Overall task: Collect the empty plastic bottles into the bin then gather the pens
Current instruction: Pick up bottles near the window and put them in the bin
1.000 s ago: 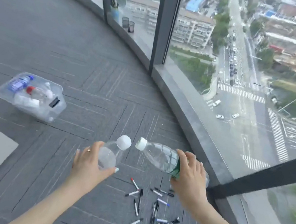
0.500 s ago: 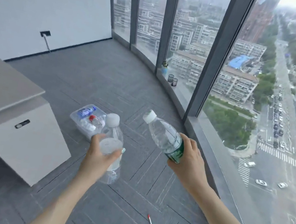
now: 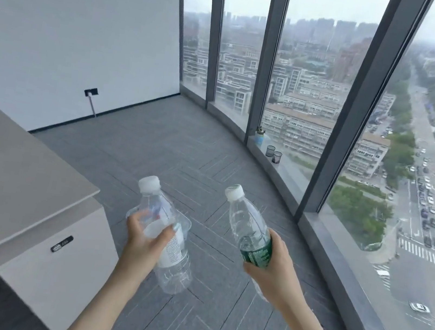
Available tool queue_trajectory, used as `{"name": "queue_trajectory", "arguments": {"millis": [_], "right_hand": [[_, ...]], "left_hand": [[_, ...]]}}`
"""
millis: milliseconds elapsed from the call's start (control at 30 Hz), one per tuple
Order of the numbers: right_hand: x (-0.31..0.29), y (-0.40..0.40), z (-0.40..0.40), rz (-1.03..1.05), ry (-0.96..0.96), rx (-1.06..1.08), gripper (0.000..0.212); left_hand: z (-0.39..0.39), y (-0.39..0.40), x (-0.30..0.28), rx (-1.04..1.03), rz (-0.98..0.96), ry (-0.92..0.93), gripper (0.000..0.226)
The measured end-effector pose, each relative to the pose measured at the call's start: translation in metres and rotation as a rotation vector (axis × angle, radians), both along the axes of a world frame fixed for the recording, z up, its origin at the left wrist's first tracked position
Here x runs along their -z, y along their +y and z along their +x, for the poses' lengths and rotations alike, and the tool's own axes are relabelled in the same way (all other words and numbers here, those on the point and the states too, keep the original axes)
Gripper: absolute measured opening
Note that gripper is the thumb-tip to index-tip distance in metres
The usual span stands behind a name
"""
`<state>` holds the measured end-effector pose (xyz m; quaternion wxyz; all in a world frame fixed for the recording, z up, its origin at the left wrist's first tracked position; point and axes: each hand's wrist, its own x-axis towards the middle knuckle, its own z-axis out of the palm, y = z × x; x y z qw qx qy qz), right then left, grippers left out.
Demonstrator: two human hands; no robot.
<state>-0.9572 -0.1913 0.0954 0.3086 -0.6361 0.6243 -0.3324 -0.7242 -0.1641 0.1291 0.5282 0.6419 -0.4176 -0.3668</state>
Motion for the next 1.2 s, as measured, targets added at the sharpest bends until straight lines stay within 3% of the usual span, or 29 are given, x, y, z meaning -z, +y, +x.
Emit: {"name": "queue_trajectory", "arguments": {"millis": [167,367,500,967,1200], "right_hand": [[0.007,-0.051,0.042,0.022,-0.033,0.034,0.074],[0.025,-0.111,0.077,0.092,-0.021,-0.001,0.071],[0.032,-0.174,0.094,0.101,-0.003,-0.052,0.072],[0.054,-0.397,0.144,0.149,0.051,-0.292,0.077],[0.099,-0.454,0.201,0.261,0.08,-0.324,0.08]], "left_hand": [[0.05,-0.056,0.01,0.009,0.078,0.13,0.061],[0.088,-0.113,0.039,0.042,0.217,0.123,0.075],[0.102,-0.157,0.052,0.027,0.264,0.125,0.072],[0.128,-0.312,0.075,-0.31,0.314,0.09,0.049],[0.187,-0.359,0.11,-0.368,0.414,0.087,0.06]]}}
